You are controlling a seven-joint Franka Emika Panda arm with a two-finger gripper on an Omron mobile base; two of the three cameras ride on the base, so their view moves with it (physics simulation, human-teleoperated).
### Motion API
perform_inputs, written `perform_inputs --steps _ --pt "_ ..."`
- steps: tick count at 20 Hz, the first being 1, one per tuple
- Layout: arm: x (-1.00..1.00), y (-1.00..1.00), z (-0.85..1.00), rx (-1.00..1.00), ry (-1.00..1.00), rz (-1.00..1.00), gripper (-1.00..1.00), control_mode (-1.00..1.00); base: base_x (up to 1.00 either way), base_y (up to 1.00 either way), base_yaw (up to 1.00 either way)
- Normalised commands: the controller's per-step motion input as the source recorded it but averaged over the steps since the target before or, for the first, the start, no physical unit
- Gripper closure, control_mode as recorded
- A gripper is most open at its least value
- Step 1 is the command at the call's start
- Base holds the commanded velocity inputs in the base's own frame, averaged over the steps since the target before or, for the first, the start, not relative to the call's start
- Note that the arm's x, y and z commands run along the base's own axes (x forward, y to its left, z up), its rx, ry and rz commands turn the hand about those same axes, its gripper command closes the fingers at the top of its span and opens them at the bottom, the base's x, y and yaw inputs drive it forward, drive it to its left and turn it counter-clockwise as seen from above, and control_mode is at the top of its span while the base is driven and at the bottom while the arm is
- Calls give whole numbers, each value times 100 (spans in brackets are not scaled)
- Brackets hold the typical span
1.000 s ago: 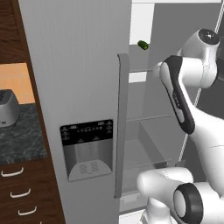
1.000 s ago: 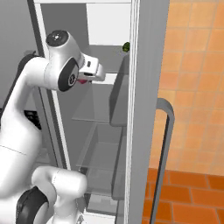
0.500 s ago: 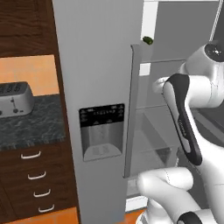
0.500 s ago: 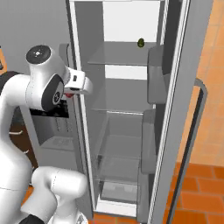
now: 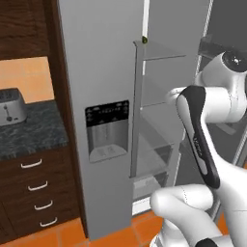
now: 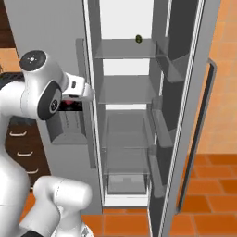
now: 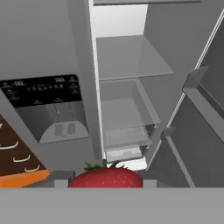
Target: Take the strawberry from the fridge and place it on top of the pancake, located on the dining counter.
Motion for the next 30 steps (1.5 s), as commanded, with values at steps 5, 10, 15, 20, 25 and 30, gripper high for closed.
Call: perform_inputs --steps 5,10,15,20,25,30 --pt "0 0 0 0 0 0 100 100 -60 15 -89" --pt "0 0 0 0 0 0 100 100 44 80 -67" --pt "0 0 0 0 0 0 100 100 -18 60 -75" --pt "0 0 0 0 0 0 100 100 -72 14 -87" --pt "0 0 0 0 0 0 100 100 -76 11 -86" --pt "0 0 0 0 0 0 100 100 -30 0 -89"
